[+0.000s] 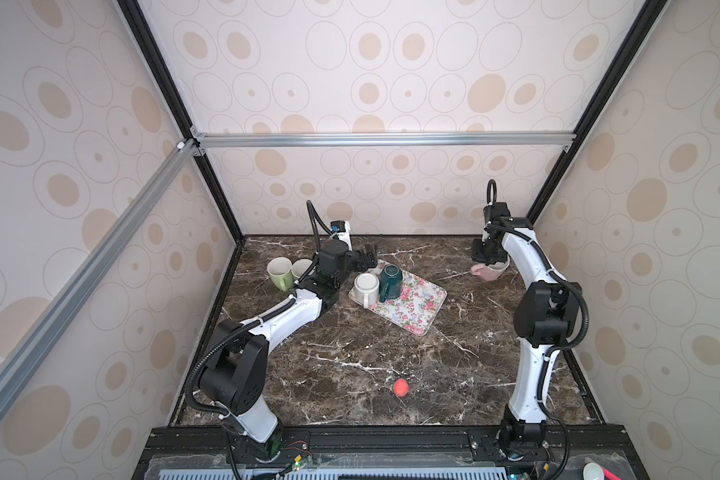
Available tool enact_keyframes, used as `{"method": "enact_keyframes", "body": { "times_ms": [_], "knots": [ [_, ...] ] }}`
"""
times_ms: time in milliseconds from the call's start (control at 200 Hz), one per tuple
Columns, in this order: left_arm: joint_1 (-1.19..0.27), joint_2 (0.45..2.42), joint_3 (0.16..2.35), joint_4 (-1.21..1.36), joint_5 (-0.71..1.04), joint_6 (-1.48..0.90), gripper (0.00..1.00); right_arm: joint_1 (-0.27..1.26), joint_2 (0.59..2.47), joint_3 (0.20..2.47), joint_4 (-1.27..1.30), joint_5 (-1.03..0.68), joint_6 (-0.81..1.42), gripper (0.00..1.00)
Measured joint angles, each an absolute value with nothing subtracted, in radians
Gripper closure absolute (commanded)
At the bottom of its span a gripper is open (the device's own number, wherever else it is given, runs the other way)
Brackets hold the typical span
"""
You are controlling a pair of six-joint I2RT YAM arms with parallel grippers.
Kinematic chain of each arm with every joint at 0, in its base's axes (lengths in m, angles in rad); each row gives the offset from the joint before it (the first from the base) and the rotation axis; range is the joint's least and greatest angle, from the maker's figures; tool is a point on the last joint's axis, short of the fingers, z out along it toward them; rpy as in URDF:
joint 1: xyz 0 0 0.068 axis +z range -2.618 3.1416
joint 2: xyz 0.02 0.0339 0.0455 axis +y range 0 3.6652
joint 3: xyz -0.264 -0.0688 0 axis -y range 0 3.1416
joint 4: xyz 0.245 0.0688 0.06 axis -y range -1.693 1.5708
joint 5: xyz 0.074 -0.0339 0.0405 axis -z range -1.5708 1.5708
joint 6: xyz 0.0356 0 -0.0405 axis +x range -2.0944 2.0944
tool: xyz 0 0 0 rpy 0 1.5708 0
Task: Turn the mug right side up
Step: 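Lower the pink mug opening-up onto the table with the right gripper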
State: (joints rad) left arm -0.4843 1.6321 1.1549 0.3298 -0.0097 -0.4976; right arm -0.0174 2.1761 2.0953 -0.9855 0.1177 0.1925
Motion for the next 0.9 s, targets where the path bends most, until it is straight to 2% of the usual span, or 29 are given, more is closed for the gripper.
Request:
{"method": "enact_keyframes", "body": {
  "times_ms": [410,900],
  "knots": [
    [-0.483,1.634,1.198,0.273,0.165,-0.474,0.02,-0.094,2.326,2.228,-1.030,0.105,0.185,1.00],
    [-0.483,1.631,1.182,0.296,0.215,-0.493,0.02,-0.125,2.341,2.240,-1.032,0.098,0.170,1.00]
  ]
}}
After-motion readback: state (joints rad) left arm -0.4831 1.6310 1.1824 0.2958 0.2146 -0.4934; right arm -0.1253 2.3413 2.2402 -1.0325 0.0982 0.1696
